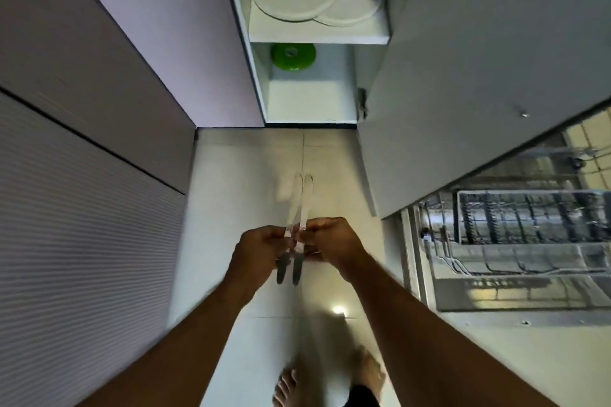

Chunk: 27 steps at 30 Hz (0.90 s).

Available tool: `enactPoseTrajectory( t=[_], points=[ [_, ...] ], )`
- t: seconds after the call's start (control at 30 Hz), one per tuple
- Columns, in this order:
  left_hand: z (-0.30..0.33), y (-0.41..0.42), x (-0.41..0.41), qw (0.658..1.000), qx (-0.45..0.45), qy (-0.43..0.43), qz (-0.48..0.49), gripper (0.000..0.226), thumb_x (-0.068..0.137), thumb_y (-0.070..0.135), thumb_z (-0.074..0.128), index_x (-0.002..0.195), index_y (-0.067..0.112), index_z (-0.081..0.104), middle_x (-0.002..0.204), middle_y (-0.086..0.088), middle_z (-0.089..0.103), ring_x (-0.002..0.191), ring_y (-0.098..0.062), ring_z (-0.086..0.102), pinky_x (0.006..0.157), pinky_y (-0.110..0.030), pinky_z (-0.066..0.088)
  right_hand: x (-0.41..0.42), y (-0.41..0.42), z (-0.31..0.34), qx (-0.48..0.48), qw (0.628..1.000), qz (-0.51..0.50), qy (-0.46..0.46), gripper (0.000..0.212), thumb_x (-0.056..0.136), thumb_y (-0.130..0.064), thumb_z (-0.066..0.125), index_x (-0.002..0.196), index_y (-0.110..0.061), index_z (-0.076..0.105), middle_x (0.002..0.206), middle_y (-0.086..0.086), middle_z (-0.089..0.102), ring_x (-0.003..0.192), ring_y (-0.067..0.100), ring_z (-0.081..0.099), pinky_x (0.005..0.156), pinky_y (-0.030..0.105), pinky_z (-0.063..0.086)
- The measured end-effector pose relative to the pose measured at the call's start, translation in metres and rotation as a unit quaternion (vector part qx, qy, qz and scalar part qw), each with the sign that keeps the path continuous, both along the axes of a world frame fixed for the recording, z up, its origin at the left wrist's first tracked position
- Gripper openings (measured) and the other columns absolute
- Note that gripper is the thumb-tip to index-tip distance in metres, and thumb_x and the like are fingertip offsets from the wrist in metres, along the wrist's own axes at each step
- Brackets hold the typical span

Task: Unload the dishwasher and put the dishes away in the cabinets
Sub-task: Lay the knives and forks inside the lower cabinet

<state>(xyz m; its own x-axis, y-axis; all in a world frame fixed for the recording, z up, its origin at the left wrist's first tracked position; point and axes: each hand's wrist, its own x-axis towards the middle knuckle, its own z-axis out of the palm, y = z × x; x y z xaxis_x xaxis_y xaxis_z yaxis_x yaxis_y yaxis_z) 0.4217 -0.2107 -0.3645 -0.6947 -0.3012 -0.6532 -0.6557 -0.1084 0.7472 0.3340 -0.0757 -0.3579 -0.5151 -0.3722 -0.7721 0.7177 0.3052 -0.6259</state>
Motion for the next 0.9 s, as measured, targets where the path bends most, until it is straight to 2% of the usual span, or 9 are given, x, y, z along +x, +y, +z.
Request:
enactPoseTrajectory(
  t=[0.07, 0.17, 0.3, 0.47, 0.57, 0.7, 0.8, 0.9],
  points=[
    [-0.002, -0.013, -0.010, 1.000, -0.001, 0.004, 0.008, 0.019, 0.092, 0.008, 0.064, 0.084, 0.020, 0.077, 0.083, -0.013, 0.075, 0.083, -0.040, 0.070, 0.087, -0.059, 0.054, -0.012, -0.015, 0.000, -0.004, 1.000, 0.002, 0.005, 0.015, 0.088, 0.000, 0.067, 0.103, 0.003, 0.072, 0.093, 0.019, 0.075, 0.078, 0.032, 0.075, 0.062, 0.030, 0.060],
    [-0.008, -0.029, -0.028, 1.000, -0.020, 0.013, 0.019, 0.012, 0.092, 0.014, 0.066, 0.089, 0.021, 0.075, 0.081, -0.008, 0.075, 0.080, -0.032, 0.072, 0.085, -0.054, 0.056, -0.029, -0.033, -0.005, -0.013, 1.000, -0.006, 0.005, 0.016, 0.089, -0.005, 0.069, 0.102, 0.005, 0.071, 0.092, 0.020, 0.074, 0.078, 0.033, 0.075, 0.068, 0.034, 0.062],
    [-0.031, -0.060, -0.067, 0.999, -0.034, 0.028, 0.010, 0.009, 0.091, 0.024, 0.067, 0.090, 0.025, 0.076, 0.082, -0.006, 0.076, 0.081, -0.030, 0.073, 0.083, -0.054, 0.057, -0.066, -0.063, -0.023, -0.005, 1.000, -0.005, 0.029, 0.019, 0.088, -0.012, 0.072, 0.099, 0.003, 0.072, 0.085, 0.015, 0.075, 0.071, 0.023, 0.074, 0.061, 0.026, 0.059],
    [-0.076, -0.095, -0.145, 0.999, -0.028, 0.034, 0.031, 0.012, 0.091, 0.016, 0.065, 0.096, 0.018, 0.075, 0.086, -0.011, 0.075, 0.085, -0.033, 0.072, 0.086, -0.056, 0.055, -0.137, -0.096, -0.071, -0.022, 0.998, -0.031, 0.041, 0.016, 0.091, -0.009, 0.068, 0.101, 0.003, 0.071, 0.088, 0.016, 0.076, 0.078, 0.029, 0.075, 0.065, 0.031, 0.060],
    [-0.103, -0.107, -0.191, 0.998, -0.014, 0.053, 0.042, 0.013, 0.092, 0.010, 0.064, 0.101, 0.009, 0.072, 0.090, -0.014, 0.075, 0.087, -0.033, 0.073, 0.088, -0.053, 0.056, -0.184, -0.111, -0.101, -0.009, 0.998, -0.040, 0.050, 0.018, 0.090, -0.005, 0.069, 0.104, 0.005, 0.071, 0.093, 0.020, 0.074, 0.082, 0.032, 0.074, 0.077, 0.039, 0.062],
    [-0.131, -0.118, -0.244, 0.995, 0.003, 0.077, 0.066, 0.017, 0.091, 0.011, 0.068, 0.103, -0.001, 0.068, 0.085, -0.012, 0.075, 0.078, -0.025, 0.074, 0.074, -0.037, 0.061, -0.233, -0.120, -0.133, -0.003, 0.995, -0.015, 0.095, 0.020, 0.086, 0.000, 0.070, 0.105, 0.007, 0.069, 0.093, 0.021, 0.074, 0.079, 0.026, 0.075, 0.075, 0.034, 0.062],
    [-0.156, -0.127, -0.269, 0.994, 0.012, 0.084, 0.071, 0.014, 0.091, 0.013, 0.068, 0.102, 0.004, 0.067, 0.088, -0.011, 0.075, 0.080, -0.025, 0.075, 0.074, -0.037, 0.061, -0.256, -0.128, -0.156, -0.007, 0.995, -0.059, 0.076, 0.020, 0.085, 0.005, 0.070, 0.104, 0.007, 0.068, 0.091, 0.023, 0.073, 0.075, 0.026, 0.075, 0.072, 0.031, 0.062],
    [-0.185, -0.135, -0.285, 0.996, -0.014, 0.061, 0.064, 0.014, 0.091, 0.013, 0.068, 0.102, 0.004, 0.068, 0.092, -0.014, 0.074, 0.082, -0.027, 0.074, 0.079, -0.042, 0.060, -0.271, -0.141, -0.180, 0.006, 0.996, -0.065, 0.063, 0.019, 0.088, 0.002, 0.068, 0.106, 0.005, 0.069, 0.095, 0.024, 0.072, 0.081, 0.030, 0.075, 0.072, 0.032, 0.062]
  ],
)
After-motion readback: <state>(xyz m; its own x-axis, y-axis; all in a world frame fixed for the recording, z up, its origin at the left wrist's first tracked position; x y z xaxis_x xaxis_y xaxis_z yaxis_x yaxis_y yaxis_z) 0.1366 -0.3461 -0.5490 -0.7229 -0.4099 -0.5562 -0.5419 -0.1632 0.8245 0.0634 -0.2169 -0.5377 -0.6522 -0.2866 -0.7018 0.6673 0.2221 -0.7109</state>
